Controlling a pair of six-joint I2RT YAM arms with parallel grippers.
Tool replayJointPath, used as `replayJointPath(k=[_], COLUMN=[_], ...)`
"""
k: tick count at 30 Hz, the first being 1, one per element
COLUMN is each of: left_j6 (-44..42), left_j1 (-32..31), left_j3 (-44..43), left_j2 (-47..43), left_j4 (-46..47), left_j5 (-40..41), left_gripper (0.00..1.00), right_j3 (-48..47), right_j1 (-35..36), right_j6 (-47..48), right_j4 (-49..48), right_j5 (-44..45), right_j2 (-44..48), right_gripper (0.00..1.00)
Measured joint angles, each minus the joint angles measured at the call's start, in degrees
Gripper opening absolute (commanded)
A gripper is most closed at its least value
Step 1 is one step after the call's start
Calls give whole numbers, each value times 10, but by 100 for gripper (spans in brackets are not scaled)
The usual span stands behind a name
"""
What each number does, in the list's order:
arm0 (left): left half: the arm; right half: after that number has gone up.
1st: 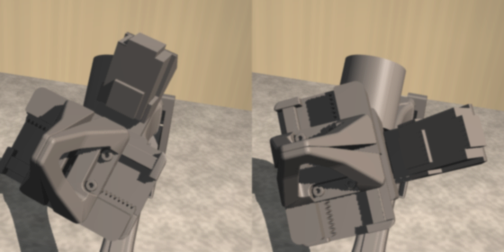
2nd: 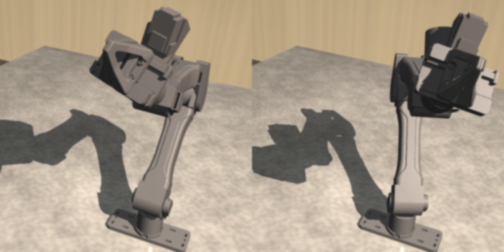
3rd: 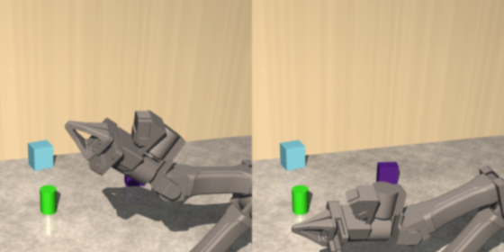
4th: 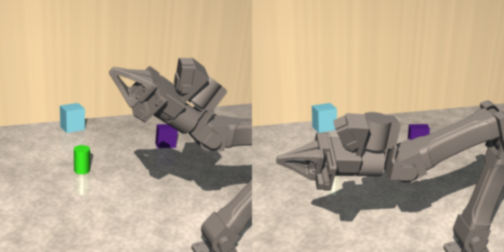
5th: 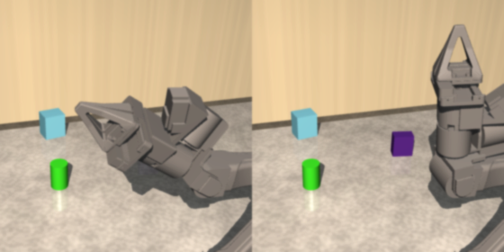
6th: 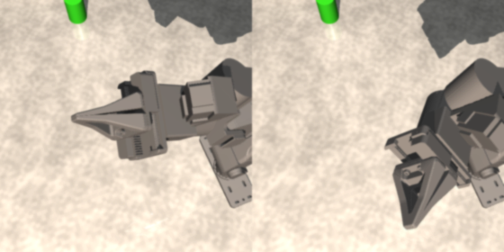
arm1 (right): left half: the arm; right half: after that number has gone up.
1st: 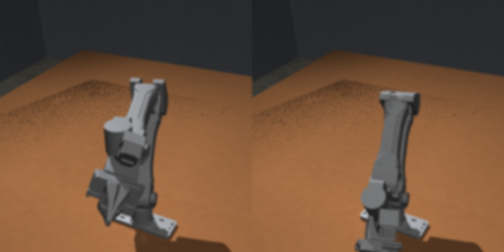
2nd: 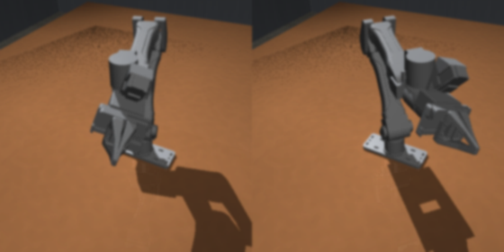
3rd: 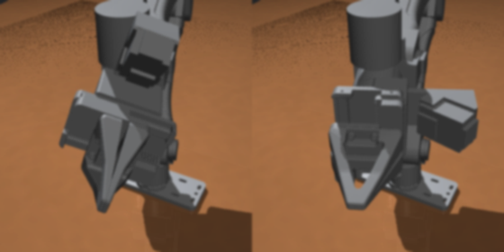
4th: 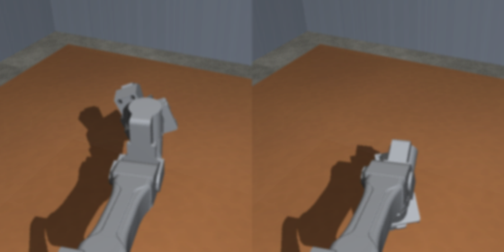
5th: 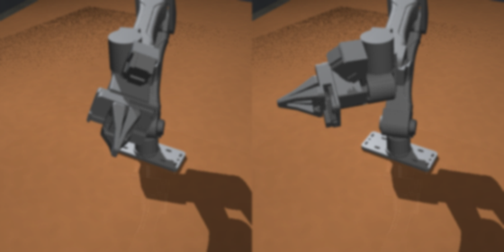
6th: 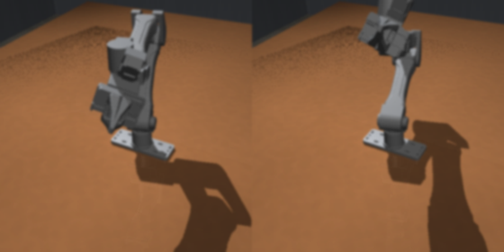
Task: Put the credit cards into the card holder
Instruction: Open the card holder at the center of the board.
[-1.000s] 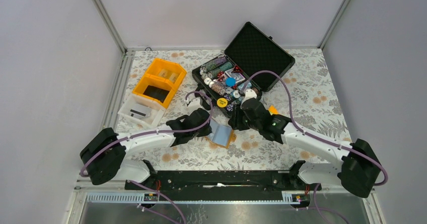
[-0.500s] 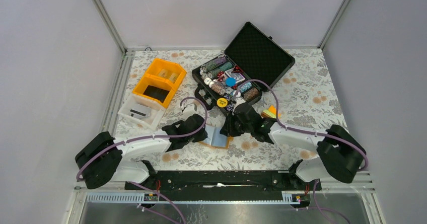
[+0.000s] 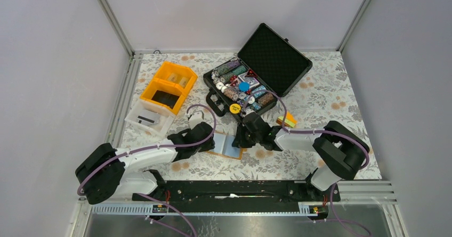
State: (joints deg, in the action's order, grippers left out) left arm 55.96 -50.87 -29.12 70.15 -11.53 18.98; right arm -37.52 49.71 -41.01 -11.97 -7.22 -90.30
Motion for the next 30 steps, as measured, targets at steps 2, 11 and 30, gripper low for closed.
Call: replayJointPath(k=[2, 11, 30], left_j6=[-15, -62, -80], left_j1=[0, 0, 0], left_j3=[-3, -20, -20], left_j2=[-3, -5, 5], left_j4=[-18, -40, -44], left_j5=[9, 16, 16], left_gripper=[46, 46, 25], right_j3=[0, -2, -40], right_j1=[0, 0, 3], right_j6=[0, 0, 7], right_j4=[-6, -28, -12], right_j5=[0, -9, -45], right_j2=[-4, -17, -27], right_gripper=[18, 17, 20])
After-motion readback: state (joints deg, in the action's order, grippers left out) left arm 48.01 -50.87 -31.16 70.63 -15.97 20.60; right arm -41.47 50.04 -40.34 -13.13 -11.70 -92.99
